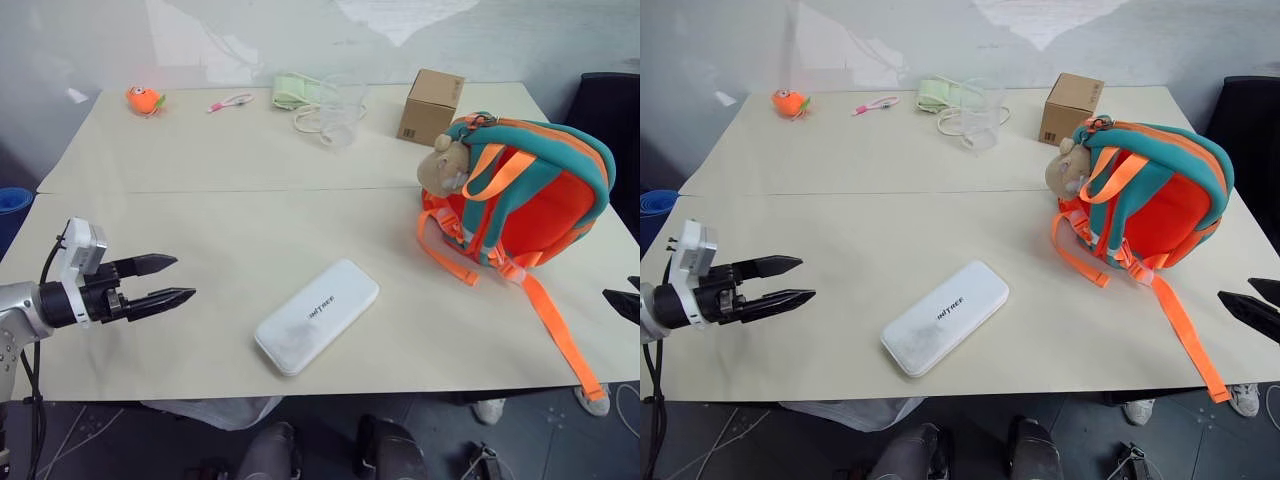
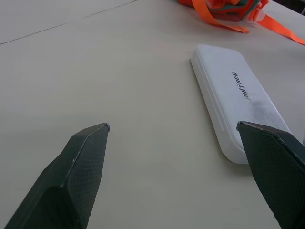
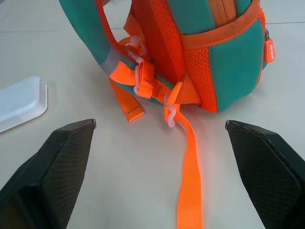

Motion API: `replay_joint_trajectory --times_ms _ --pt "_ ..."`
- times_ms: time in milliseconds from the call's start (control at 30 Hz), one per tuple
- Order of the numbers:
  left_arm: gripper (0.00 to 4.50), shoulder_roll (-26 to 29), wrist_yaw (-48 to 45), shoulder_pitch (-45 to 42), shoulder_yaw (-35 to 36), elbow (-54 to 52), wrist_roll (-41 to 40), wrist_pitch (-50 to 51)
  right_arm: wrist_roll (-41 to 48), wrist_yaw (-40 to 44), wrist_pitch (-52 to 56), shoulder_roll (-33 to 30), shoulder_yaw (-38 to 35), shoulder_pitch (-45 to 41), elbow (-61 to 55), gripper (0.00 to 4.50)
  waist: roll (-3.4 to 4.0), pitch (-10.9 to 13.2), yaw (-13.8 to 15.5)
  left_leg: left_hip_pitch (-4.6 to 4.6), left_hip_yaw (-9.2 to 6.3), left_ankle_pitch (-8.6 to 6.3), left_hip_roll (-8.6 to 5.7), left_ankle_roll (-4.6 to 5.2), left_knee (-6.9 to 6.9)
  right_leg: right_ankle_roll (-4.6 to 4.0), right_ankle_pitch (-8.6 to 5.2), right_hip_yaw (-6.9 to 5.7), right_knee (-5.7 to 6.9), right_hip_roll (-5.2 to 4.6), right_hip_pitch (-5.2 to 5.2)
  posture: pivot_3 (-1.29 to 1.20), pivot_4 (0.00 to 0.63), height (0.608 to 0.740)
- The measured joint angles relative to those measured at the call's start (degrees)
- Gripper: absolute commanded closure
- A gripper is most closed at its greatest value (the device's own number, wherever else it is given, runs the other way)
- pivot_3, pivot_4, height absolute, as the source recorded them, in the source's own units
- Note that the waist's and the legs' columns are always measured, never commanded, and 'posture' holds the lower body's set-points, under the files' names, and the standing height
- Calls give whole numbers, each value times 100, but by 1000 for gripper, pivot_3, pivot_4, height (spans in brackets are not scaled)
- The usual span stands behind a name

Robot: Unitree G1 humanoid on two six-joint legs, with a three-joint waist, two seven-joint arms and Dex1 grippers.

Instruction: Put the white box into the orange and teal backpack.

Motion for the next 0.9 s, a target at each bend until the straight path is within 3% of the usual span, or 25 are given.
replay_joint_trajectory --times_ms 400,567,633,733,900 --pt "0 -9 104 11 -52 -94 39 -4 -46 -139 88 76 20 -147 -83 28 -3 2 -4 17 13 -12 0 -28 1 3 2 20 8 1 0 0 150 740" --pt "0 74 19 207 -74 -356 17 59 1 -295 236 279 424 -181 -818 28 -5 3 -19 28 20 -14 4 -33 -2 3 2 35 11 2 3 0 150 740" --pt "371 90 -123 372 -74 -586 -5 61 30 -321 314 414 778 -186 -1189 0 -4 4 -16 29 23 -16 3 -35 -3 3 1 38 11 1 2 0 150 740" --pt "1133 229 -350 734 -133 -1015 -21 35 -6 -344 282 564 1339 -302 -1602 614 -3 4 -17 32 27 -18 3 -38 -3 2 1 44 9 1 2 0 150 740" --pt "2696 481 -749 1338 -933 -1529 675 -705 -689 -310 -256 805 3027 -1405 -1672 2330 3 8 -47 45 41 -20 4 -37 -4 -1 0 59 11 4 2 0 150 740"
